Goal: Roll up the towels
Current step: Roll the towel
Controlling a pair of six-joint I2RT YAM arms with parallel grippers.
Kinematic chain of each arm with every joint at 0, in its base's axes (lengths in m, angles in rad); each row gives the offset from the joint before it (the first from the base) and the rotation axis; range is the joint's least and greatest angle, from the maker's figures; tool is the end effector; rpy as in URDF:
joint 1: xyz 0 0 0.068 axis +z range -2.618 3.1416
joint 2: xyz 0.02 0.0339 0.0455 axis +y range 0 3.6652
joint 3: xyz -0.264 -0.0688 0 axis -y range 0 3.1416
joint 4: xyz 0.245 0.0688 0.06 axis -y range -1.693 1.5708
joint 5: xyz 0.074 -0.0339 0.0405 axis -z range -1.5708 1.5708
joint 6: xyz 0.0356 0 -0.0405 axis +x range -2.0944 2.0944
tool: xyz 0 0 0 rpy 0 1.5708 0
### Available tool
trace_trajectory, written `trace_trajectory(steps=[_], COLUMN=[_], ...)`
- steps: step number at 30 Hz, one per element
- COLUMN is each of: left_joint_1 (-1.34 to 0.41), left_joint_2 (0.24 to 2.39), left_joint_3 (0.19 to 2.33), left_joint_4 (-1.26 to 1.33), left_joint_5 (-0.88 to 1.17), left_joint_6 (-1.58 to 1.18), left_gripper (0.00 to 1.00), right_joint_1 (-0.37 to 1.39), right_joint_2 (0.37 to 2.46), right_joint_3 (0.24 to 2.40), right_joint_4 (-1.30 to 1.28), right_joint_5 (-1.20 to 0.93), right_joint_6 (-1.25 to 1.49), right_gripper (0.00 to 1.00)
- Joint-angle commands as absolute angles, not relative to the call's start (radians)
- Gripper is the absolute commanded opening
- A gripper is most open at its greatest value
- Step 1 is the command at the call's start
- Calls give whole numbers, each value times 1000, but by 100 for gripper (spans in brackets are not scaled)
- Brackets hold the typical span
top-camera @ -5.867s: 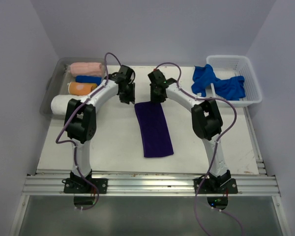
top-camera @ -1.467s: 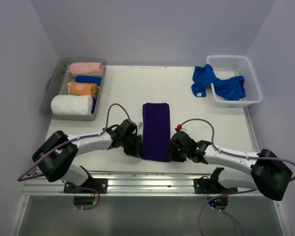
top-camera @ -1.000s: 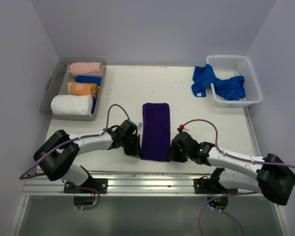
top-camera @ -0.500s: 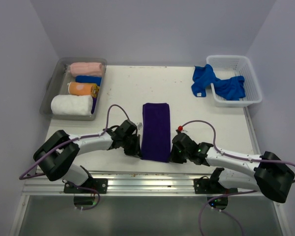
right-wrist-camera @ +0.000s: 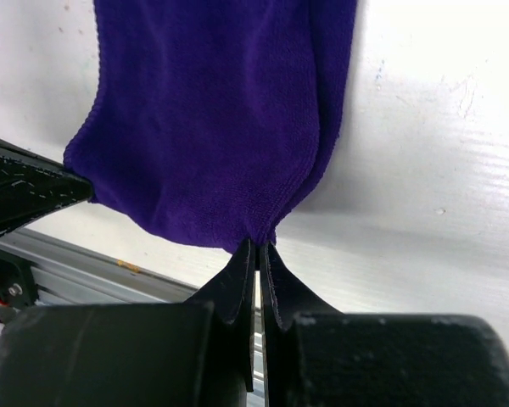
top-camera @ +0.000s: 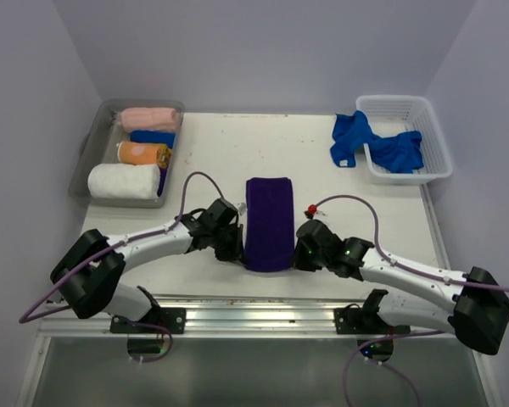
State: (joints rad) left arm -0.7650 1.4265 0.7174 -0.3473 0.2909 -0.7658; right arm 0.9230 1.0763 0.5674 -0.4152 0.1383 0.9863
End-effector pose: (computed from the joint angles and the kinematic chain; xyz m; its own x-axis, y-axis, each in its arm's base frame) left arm 0.1807 -0.1876 0.1666 -0.9831 0.0233 -0.1816 0.1163 0.8456 -0.5210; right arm 0.1269 0.1595 0.1917 -0.8826 0.2025 -0.4242 -0.0065 0.8971 0.4418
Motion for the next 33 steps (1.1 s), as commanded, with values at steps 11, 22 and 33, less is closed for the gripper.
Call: trace_trajectory(steps=[11,22,33], left_joint_1=[-675,-609,-584], left_joint_2=[1482,1620,1750], left_joint_3=[914,1060,1135], left_joint_4=[-451,-456,-466], left_joint_5=[276,269,224], left_joint_6=[-723,-677,-669], left_gripper=[0,0,0], right_joint_1=[922,815,747], right_joint_2=[1190,1316,1443], right_joint_3=[755,822,894], right_joint_4=[-483,-417,-367], right_joint_5=[288,261,264], right_joint_6=[893,833,784], right_gripper=[0,0,3])
